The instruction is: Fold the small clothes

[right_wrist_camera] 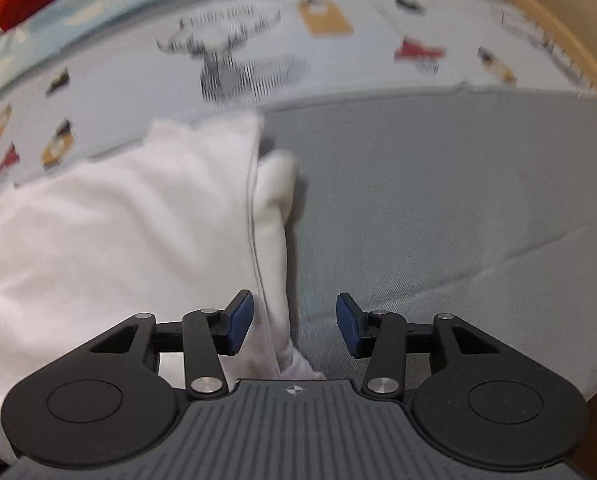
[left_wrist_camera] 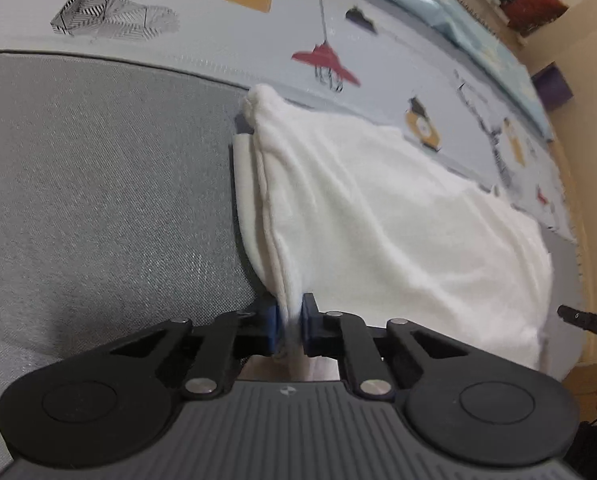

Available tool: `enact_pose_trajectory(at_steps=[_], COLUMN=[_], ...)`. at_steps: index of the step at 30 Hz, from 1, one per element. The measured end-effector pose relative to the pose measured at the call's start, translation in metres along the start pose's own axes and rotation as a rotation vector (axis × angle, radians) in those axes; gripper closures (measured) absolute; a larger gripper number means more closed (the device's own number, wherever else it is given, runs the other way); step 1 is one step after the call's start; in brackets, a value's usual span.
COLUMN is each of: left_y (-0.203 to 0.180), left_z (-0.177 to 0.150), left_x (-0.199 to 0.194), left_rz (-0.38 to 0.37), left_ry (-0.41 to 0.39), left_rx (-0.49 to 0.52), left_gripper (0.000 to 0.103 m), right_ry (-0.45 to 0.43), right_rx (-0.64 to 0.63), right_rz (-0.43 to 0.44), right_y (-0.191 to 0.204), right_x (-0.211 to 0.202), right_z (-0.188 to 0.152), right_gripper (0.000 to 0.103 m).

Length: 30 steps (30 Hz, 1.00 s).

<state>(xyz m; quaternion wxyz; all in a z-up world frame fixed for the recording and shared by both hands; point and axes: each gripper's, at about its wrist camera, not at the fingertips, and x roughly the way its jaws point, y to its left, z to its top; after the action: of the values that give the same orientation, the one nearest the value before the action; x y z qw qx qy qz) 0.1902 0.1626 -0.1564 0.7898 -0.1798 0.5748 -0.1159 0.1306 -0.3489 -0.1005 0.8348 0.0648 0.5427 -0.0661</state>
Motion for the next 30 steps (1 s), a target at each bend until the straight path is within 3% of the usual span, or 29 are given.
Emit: enact_pose_trajectory(at_steps=[2, 5, 9, 10, 12, 14, 17, 20, 22, 24, 27, 30], left_y=[0.004, 0.018, 0.051, 0.055, 0.065, 0.07, 0.068, 0.051, 0.041, 0.036, 0.022, -0.004], left_z=[-0.001, -0.005, -0.014, -0.016, -0.017, -0.016, -0.015, -0.013, -0.011, -0.009, -0.006, -0.004], left_x=[-0.013, -0.034, -0.048, -0.049, -0.049, -0.044, -0.035, -0.024, -0.021, -0.022, -0.034, -0.054], left_rz=[0.001, 0.071, 0.059, 0.063, 0.068, 0.049, 0.017, 0.051, 0.09, 0.104, 0.099, 0.019], left_ry=[-0.037, -0.08, -0.042, -0.032, -0.025, -0.012, 0.018, 0.024, 0.022, 0.028, 0.0, -0.058], left_rx=[0.001, 0.002, -0.074, -0.072, -0.094, -0.125, -0.144, -0.073, -0.024, -0.023, -0.016, 0.004], left_gripper=[0.091, 0.091, 0.086, 0.073, 0.059, 0.058, 0.058, 0.058, 0.078, 0.086, 0.089, 0.09], right_ry=[-0.056, -0.181, -0.313, -0.302, -0.281, -0.29, -0.274, -0.247, -0.255, -0.26, -0.261, -0.261], right_rx=[-0.008, -0.005, -0.012, -0.021, -0.03, -0.026, -0.031, -0.042, -0.04, -0.043, -0.045, -0.046], right_rz=[-0.004, 0.018, 0.015, 0.004, -0.019, -0.008, -0.006, -0.016, -0.013, -0.011, -0.005, 0.0], right_y=[0.003, 0.009, 0.013, 0.014, 0.015, 0.015, 0.014, 0.01, 0.006, 0.002, -0.004, -0.01], right_x=[-0.022, -0.056, -0.072, -0.069, -0.066, -0.069, -0.066, -0.06, -0.06, -0.06, -0.058, -0.055], right_z=[0.005, 0.003, -0.013, -0.016, -0.015, -0.017, -0.019, -0.02, -0.021, -0.022, -0.026, -0.029], right_gripper=[0.056, 0.056, 0.056, 0.056, 0.056, 0.056, 0.056, 0.056, 0.056, 0.056, 0.056, 0.056])
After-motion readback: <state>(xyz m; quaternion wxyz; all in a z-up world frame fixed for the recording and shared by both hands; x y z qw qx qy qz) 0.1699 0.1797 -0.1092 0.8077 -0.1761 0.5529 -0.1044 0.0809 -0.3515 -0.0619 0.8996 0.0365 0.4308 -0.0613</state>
